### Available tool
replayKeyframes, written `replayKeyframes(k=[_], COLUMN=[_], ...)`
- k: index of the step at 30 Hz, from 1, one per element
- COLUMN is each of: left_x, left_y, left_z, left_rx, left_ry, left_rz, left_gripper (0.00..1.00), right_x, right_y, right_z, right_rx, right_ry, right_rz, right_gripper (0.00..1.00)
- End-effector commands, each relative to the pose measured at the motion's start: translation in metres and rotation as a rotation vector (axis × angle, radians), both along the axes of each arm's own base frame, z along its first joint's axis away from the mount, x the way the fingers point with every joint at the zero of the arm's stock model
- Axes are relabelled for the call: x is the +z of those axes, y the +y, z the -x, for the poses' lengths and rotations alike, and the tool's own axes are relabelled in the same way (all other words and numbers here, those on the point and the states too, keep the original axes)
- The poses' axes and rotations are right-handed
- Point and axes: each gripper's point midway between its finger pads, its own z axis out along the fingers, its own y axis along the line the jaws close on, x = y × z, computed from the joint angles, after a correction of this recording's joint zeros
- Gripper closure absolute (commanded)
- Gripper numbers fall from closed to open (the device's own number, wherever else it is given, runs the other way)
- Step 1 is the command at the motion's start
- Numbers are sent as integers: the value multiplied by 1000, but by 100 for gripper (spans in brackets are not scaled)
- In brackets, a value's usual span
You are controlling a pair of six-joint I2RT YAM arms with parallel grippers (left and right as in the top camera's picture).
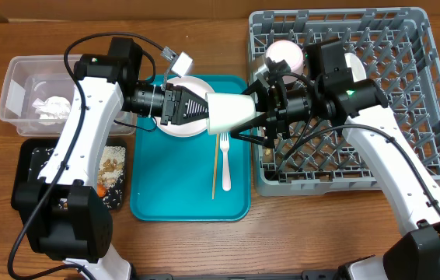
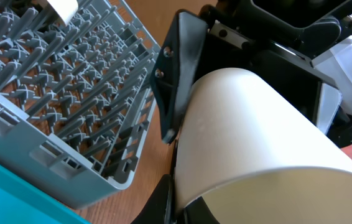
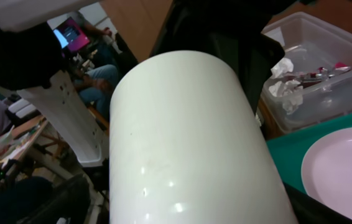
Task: Sort waste into correct bins and load items into the dishwasher
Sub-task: 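Grasp the white cup with the right gripper from the left gripper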
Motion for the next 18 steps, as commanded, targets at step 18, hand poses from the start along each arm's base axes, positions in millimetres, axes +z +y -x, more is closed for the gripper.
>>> replayKeyframes(k=[18], left_x=[5], left_y=[0], left_z=[-1], left_rx=[-5], left_ry=[-46], left_rz=[-6], left_gripper=[96], right_x=[22], right_y=[2], right_z=[5], right_rx=[42], right_ry=[-89], right_rz=[-77], right_gripper=[42])
